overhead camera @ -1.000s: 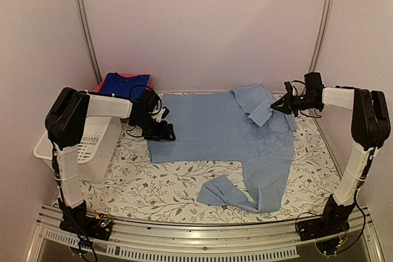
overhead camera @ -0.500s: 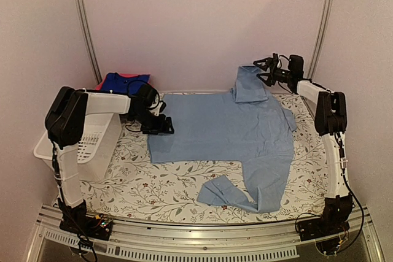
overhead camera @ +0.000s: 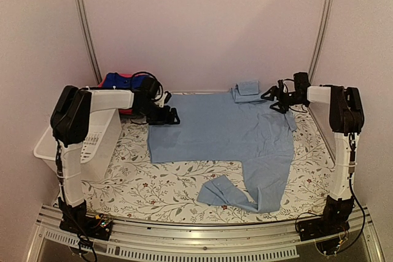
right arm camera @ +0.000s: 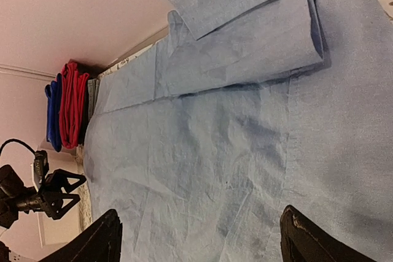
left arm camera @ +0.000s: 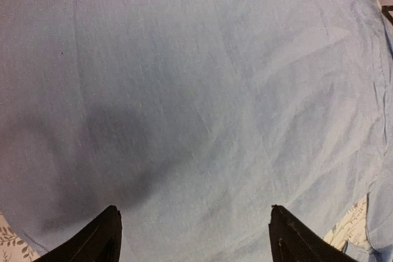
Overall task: Fold and stack the mixed laundry pile
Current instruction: Flatten out the crumpled shirt at the center of the board.
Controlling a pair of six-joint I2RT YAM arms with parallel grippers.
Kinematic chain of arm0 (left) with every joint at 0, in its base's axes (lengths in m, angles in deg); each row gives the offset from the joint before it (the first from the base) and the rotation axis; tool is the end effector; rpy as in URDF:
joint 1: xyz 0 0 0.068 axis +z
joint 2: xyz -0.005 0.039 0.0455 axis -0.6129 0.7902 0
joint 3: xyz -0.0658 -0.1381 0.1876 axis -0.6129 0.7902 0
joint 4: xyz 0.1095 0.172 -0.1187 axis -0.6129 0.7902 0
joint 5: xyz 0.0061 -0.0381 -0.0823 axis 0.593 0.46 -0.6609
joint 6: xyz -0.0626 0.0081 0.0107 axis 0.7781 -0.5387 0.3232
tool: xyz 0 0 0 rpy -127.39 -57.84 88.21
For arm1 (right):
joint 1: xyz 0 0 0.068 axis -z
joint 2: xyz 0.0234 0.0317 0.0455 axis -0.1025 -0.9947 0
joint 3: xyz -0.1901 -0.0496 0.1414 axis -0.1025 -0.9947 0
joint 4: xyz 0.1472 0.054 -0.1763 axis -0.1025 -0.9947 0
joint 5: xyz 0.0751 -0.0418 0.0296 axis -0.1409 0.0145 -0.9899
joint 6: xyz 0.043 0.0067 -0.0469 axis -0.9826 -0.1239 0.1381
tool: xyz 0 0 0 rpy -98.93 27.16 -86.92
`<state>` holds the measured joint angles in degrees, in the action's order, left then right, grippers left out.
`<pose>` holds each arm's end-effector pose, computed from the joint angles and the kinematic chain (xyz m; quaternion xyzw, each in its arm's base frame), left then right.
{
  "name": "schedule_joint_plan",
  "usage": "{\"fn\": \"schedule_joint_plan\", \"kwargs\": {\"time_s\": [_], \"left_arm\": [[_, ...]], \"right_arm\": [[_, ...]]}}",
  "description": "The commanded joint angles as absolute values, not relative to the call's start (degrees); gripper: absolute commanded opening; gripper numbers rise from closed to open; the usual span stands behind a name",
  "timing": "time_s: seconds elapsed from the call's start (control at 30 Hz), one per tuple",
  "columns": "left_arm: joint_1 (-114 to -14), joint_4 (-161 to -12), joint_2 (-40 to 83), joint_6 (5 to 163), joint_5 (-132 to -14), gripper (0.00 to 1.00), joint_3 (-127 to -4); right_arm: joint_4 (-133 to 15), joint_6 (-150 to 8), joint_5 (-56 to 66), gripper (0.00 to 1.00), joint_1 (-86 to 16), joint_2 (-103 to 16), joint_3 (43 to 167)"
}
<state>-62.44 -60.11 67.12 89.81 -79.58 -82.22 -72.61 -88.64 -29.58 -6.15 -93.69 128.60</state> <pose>0.3798 -0.1884 0.1465 0.0967 0.9442 -0.2211 0.2240 0.4663 0.0357 0.1448 0.0461 0.8731 0.4027 0.2709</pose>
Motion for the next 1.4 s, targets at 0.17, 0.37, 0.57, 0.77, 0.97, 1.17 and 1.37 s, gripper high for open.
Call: {"fn": "schedule_joint_plan", "kwargs": {"time_s": [0.17,0.37,0.57,0.77,0.97,1.17,1.37], "left_arm": [[-63.2,-58.7,70.8,88.6,-79.8,0.81,-81.0],[-63.0,-56.0,67.7,87.4,-77.2,0.78,-74.6],[-62.2,-54.7,62.7,87.7,-75.7,0.74,-64.7],[-61.0,-54.7,61.9,87.8,-75.5,0.74,-61.0],[-60.8,-52.8,64.4,87.1,-75.3,0.74,-65.8],[-60.7,-51.7,65.6,86.9,-75.2,0.74,-67.9],[-60.5,-51.2,66.5,86.9,-75.2,0.74,-69.4]], "right_arm": [[-80.5,-82.8,-23.5,0.87,-6.9,-91.8,117.3],[-80.8,-84.7,-21.0,0.87,-7.0,-84.5,101.9],[-77.3,-87.0,-26.5,0.87,-8.8,-71.3,86.3],[-74.5,-86.0,-31.9,0.77,-2.1,-60.7,92.1],[-76.4,-87.6,-29.6,0.50,5.2,-69.6,104.4],[-79.1,-86.1,-25.5,0.33,5.6,-80.4,110.8],[-84.1,-83.7,-24.6,0.24,5.5,-88.9,116.6]]}}
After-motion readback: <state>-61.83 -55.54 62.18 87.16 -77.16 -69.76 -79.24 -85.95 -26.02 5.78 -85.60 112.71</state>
